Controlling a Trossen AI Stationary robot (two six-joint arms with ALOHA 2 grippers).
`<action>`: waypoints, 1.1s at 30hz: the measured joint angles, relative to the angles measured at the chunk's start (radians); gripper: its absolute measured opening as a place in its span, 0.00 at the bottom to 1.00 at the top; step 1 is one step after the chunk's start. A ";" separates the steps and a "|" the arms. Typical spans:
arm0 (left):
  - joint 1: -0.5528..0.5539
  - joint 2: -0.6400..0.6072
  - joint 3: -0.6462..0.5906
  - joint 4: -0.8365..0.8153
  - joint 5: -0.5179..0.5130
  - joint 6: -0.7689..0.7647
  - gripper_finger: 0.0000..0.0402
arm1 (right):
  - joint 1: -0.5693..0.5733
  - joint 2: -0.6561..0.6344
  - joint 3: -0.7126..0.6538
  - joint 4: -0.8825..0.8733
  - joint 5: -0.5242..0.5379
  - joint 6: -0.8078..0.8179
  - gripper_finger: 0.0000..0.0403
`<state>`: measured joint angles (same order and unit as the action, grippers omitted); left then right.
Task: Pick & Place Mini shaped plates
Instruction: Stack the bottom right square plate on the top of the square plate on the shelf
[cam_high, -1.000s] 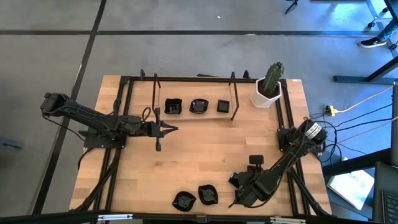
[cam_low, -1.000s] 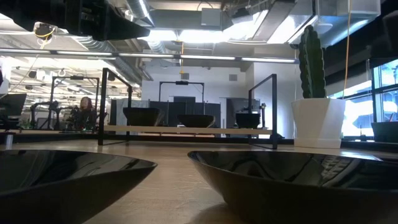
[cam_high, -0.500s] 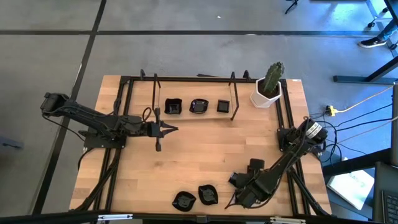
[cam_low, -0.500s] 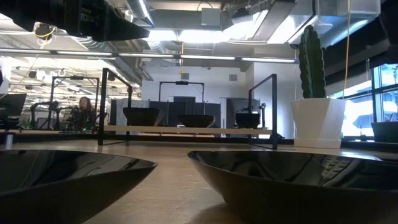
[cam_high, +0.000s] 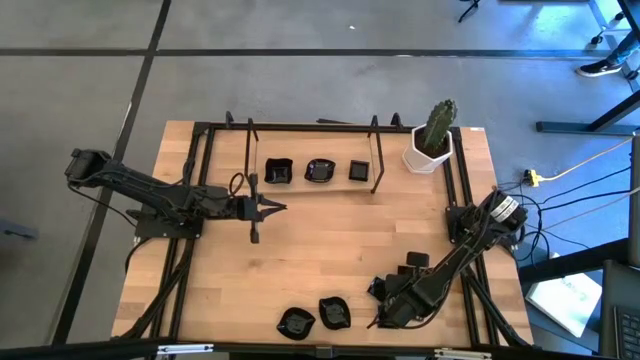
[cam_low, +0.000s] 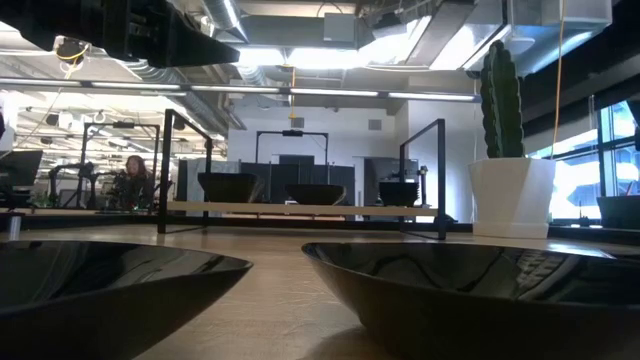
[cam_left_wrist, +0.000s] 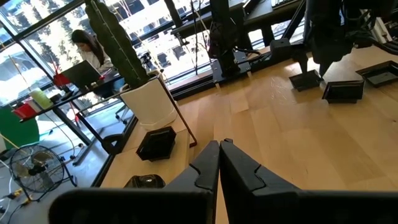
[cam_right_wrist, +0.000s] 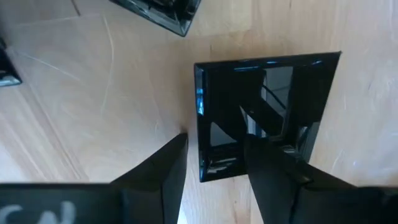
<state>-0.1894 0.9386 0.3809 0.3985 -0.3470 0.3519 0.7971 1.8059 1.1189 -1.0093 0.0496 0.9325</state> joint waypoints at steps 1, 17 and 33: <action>0.000 0.000 0.000 0.000 0.000 0.000 0.02 | 0.000 -0.002 -0.007 0.009 0.000 -0.002 0.40; 0.000 0.000 0.000 -0.002 0.000 -0.009 0.02 | 0.001 -0.002 -0.024 0.011 0.046 -0.065 0.14; 0.000 0.000 0.000 -0.002 -0.001 -0.017 0.02 | -0.003 0.003 0.102 -0.264 0.233 -0.140 0.01</action>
<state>-0.1890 0.9386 0.3813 0.3963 -0.3475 0.3345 0.7944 1.8091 1.2207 -1.2738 0.2821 0.7929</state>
